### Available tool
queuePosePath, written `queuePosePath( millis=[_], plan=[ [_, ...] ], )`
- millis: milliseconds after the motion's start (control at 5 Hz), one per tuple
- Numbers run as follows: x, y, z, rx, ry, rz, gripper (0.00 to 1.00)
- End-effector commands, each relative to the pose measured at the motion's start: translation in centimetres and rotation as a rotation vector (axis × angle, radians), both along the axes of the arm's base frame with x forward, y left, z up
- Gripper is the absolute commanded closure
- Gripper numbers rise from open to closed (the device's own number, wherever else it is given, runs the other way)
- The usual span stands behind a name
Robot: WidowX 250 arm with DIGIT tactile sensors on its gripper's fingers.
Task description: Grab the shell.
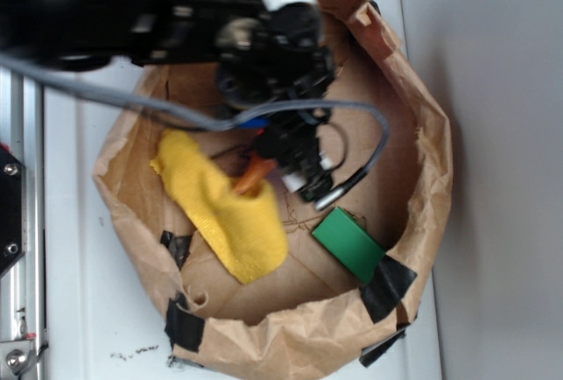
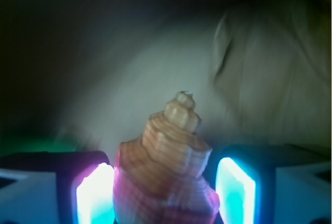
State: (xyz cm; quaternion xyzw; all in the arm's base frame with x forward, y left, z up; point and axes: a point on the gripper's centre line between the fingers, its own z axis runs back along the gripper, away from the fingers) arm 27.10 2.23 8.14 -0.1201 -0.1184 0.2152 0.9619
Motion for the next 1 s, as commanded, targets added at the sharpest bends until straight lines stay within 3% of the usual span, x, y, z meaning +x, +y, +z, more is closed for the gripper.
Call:
queuePosePath(
  millis=[0, 200, 400, 600, 800],
  plan=[
    [-2.0, 1.3, 4.3, 0.052, 0.000, -0.199, 1.00],
    [-2.5, 1.0, 6.3, 0.157, -0.020, -0.368, 1.00],
    [-3.6, 0.9, 7.7, 0.203, 0.005, -0.447, 1.00],
    [-4.7, 1.1, 8.8, 0.152, -0.011, -0.552, 1.00],
    [-4.8, 0.9, 8.7, 0.189, -0.006, -0.525, 1.00]
  ],
)
